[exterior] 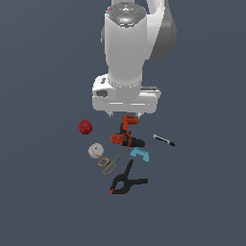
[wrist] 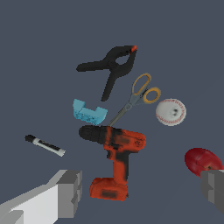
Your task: Pick up a designated object from a clutter of objects.
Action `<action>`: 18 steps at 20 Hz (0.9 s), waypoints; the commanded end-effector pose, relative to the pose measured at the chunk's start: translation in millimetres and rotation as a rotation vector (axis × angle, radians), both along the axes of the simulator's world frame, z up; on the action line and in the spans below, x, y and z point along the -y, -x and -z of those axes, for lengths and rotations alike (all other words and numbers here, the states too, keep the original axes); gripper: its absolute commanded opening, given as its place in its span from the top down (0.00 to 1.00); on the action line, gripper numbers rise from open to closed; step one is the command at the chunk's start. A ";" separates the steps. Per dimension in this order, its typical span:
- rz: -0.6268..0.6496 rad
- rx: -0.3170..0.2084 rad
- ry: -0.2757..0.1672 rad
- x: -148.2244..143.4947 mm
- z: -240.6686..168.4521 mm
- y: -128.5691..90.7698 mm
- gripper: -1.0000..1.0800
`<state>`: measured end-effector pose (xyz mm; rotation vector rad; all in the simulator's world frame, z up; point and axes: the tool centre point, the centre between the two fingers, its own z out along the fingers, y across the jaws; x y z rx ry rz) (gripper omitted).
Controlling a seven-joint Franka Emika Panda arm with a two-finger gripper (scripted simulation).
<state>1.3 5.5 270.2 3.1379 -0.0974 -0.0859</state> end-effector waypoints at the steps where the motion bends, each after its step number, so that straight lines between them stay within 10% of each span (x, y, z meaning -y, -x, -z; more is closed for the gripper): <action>1: 0.050 0.002 -0.001 0.6 10.3 -5.2 0.04; 18: 0.531 0.023 0.005 10.5 111.0 -42.9 0.04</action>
